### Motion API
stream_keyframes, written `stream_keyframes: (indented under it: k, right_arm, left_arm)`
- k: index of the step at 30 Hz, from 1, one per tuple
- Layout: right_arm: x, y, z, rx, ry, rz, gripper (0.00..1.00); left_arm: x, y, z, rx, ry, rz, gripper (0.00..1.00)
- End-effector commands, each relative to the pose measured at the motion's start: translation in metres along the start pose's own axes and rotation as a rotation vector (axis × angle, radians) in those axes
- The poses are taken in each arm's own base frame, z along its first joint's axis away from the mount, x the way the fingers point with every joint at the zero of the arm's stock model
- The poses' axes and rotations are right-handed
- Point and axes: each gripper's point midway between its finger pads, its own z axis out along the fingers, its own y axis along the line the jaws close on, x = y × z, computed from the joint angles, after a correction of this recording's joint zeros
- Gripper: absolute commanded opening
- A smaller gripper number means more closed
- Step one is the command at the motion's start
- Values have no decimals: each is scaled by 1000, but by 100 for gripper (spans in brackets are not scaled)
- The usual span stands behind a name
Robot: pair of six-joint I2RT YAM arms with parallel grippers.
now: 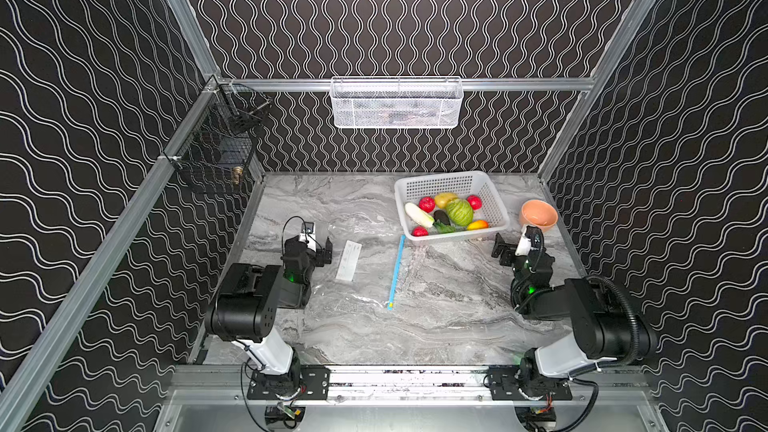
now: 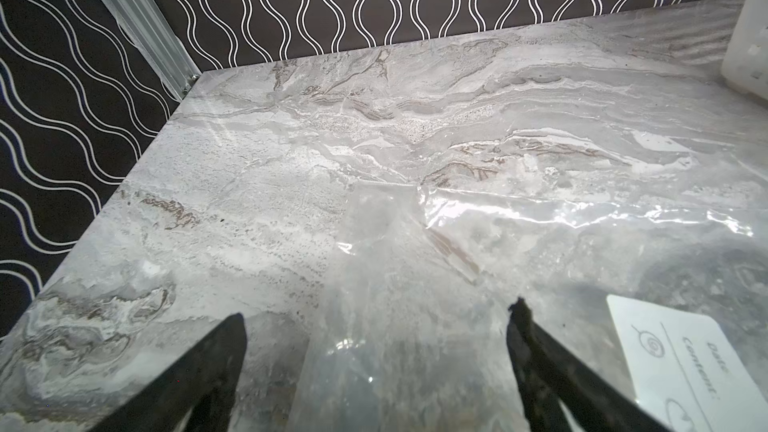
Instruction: Place the food in the zip-top bag and seal the zipper
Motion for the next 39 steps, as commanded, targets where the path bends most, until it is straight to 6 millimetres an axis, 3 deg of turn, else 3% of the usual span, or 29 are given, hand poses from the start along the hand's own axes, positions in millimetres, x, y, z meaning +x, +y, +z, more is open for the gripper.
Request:
stream_keyframes:
  k: [1, 39]
  right_arm:
    - [-8, 2, -1, -11, -31, -11, 99]
    - [-8, 1, 1, -5, -25, 1, 99]
  left_arm:
    - [-3, -1, 1, 7, -9, 14, 99]
    - [-2, -1, 1, 5, -7, 14, 99]
